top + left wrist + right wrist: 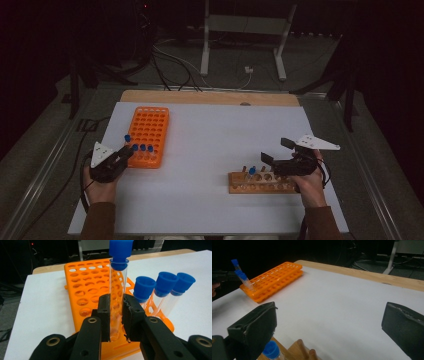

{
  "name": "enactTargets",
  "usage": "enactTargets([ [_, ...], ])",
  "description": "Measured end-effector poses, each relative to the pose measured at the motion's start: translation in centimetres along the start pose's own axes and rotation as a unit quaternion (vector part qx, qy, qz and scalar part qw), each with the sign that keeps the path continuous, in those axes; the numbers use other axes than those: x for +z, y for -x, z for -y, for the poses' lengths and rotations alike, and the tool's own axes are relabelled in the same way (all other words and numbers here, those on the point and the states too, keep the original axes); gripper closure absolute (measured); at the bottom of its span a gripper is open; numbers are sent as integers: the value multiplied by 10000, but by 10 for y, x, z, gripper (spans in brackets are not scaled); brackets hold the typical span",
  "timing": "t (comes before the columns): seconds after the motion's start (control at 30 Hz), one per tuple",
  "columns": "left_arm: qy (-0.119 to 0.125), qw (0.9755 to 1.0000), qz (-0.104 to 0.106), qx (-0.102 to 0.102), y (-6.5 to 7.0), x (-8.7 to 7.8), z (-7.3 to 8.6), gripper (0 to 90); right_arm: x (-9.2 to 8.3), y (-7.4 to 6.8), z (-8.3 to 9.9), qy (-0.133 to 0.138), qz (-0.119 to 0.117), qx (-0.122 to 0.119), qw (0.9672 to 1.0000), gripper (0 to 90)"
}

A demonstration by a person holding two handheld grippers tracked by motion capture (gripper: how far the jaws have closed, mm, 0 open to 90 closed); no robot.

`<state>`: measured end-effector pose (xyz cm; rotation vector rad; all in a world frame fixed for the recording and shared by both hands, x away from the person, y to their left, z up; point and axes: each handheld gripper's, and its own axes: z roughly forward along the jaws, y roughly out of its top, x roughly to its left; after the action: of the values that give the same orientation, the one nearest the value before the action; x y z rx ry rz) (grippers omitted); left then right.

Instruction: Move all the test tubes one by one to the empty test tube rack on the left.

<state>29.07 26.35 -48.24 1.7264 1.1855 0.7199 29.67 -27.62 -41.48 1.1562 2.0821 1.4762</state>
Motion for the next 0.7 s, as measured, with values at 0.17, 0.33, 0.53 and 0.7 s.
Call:
enactTargets([
  [0.17,-111,9999,-14,6,-1,1,3,780,0,0,0,2,-11,-1,10000,2],
  [0.33,-252,9997,-19,23,0,2,6,780,0,-1,1,-11,-19,-2,10000,2],
  [0.53,-384,9993,-4,26,-1,2,7,781,1,0,1,-18,-26,-9,10000,3],
  [0.7,-448,9990,-5,86,0,3,8,781,1,-1,2,-30,-39,-10,10000,3],
])
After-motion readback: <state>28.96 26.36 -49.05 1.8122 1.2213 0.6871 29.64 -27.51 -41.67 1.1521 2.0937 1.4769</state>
